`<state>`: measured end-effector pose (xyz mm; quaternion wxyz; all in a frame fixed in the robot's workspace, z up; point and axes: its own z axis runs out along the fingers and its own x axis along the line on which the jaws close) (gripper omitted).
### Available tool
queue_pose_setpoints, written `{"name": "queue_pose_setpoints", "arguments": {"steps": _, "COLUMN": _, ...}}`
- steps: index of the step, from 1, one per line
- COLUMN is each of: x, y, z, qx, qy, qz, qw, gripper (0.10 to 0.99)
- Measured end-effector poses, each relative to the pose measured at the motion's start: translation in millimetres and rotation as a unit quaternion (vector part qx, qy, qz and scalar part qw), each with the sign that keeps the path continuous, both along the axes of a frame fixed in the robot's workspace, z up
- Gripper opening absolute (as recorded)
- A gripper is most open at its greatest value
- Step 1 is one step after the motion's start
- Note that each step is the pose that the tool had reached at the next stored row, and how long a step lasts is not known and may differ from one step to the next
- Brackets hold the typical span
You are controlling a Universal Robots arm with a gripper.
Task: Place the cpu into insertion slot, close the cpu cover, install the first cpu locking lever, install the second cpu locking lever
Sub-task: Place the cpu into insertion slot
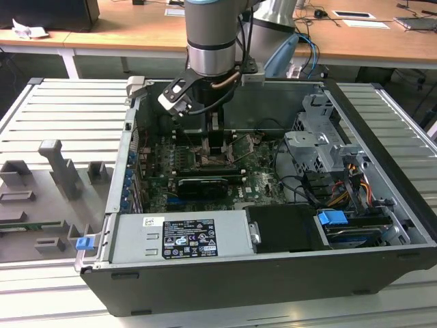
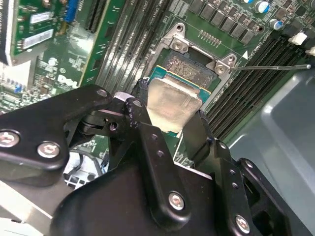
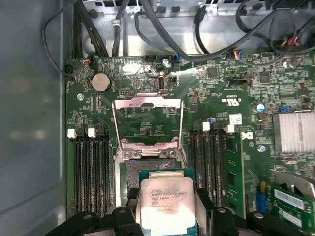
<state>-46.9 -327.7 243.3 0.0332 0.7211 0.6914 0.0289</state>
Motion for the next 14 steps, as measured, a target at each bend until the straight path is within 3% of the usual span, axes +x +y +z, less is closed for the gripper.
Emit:
{"name": "queue_pose_setpoints", "arguments": {"steps": 8, "x": -0.1, "y": 6.4, "z": -21.1, "qx": -0.0002, "qy": -0.0001, "qz": 0.0, "qw": 1.0, "gripper": 0.529}}
{"name": "queue_pose_setpoints", "arguments": {"steps": 14, "x": -0.6, "y": 9.3, "z": -25.7, "qx": -0.0015, "qy": -0.0003, "qz": -0.003, "qw": 1.0, "gripper": 0.529}}
